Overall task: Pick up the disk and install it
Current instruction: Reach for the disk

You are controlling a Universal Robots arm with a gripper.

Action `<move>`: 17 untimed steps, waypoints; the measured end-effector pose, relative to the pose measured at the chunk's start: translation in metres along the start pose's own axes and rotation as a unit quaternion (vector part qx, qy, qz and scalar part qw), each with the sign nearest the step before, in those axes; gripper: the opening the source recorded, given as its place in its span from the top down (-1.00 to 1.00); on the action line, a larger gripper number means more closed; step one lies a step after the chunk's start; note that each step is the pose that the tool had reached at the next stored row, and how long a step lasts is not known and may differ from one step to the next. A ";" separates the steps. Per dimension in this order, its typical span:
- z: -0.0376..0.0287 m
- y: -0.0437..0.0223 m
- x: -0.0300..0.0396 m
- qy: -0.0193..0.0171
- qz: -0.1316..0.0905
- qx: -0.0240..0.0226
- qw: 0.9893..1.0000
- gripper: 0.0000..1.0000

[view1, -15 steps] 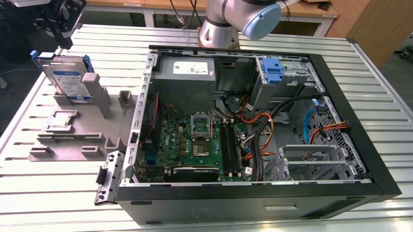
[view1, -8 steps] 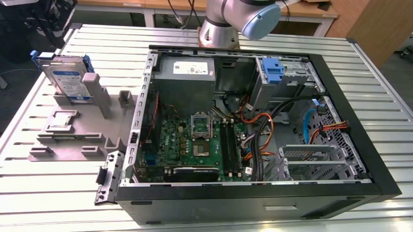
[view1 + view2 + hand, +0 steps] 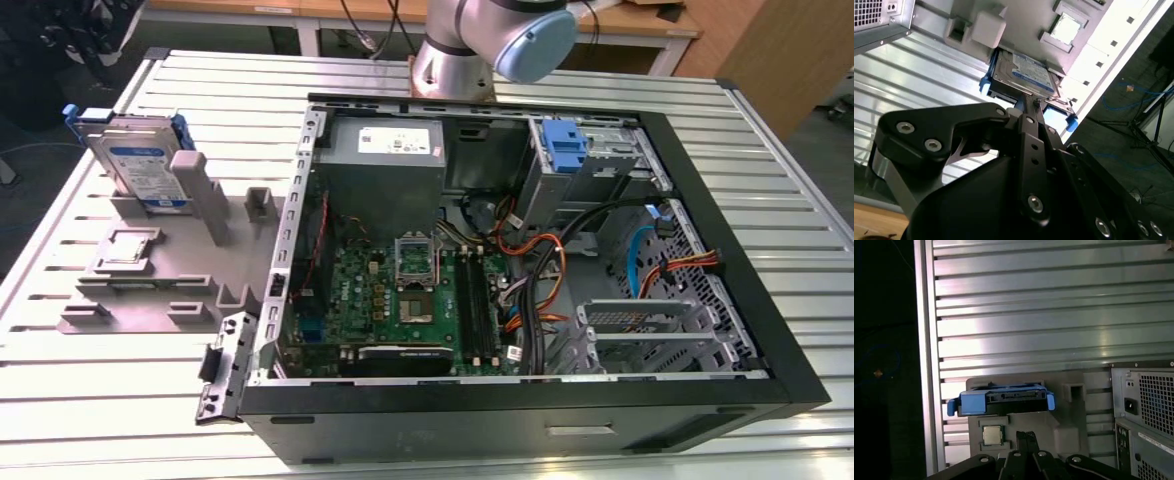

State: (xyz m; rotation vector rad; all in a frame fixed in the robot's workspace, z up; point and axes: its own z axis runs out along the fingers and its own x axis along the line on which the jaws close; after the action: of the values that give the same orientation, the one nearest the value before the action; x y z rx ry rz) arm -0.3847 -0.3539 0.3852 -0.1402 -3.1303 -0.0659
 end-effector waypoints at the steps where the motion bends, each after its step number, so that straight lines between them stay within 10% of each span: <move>1: 0.0001 0.0002 0.0012 0.000 0.000 0.000 1.000 0.80; 17: 0.0001 0.0000 0.0058 0.000 0.000 0.000 1.000 0.80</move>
State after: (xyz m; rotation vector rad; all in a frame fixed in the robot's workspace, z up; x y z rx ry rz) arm -0.3905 -0.3534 0.3851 -0.1402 -3.1302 -0.0659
